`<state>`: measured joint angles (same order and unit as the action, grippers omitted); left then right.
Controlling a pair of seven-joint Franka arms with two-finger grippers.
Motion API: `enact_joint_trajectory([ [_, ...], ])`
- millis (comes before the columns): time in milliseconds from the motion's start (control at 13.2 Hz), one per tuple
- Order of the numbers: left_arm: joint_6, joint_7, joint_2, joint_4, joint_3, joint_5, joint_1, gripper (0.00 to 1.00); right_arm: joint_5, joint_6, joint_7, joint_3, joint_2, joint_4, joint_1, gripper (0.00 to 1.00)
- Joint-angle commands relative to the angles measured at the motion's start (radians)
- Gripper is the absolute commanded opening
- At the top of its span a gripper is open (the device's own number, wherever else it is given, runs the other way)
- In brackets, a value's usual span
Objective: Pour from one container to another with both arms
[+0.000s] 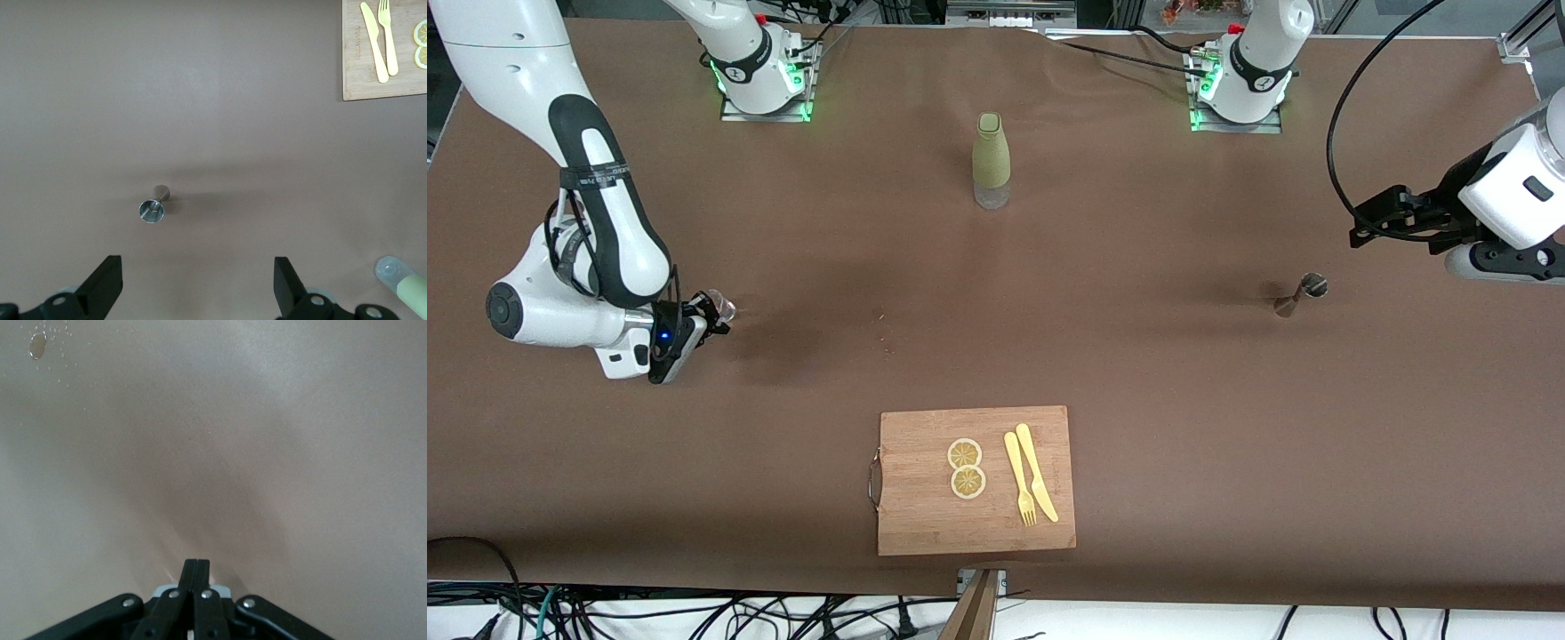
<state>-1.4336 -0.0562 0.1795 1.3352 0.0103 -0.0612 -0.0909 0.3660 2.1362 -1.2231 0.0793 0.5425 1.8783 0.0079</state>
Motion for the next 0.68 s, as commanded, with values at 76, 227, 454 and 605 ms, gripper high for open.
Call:
enact_joint_trajectory([
  [76,0.007,0.010,0.017,-0.036,0.000,0.012,-0.006,1.00,-0.012,0.016,0.037,-0.006,-0.035,0.048,0.000,0.00],
  [227,0.007,0.010,0.017,-0.036,0.000,0.012,-0.006,1.00,-0.010,0.014,0.057,-0.018,-0.041,0.053,0.000,0.00],
  [454,0.007,0.010,0.017,-0.036,0.002,0.012,-0.004,1.00,-0.007,0.014,0.070,-0.024,-0.041,0.059,0.000,0.00],
  [605,0.007,0.010,0.017,-0.036,0.002,0.012,-0.004,1.00,-0.005,0.016,0.073,-0.026,-0.047,0.068,0.000,0.00],
])
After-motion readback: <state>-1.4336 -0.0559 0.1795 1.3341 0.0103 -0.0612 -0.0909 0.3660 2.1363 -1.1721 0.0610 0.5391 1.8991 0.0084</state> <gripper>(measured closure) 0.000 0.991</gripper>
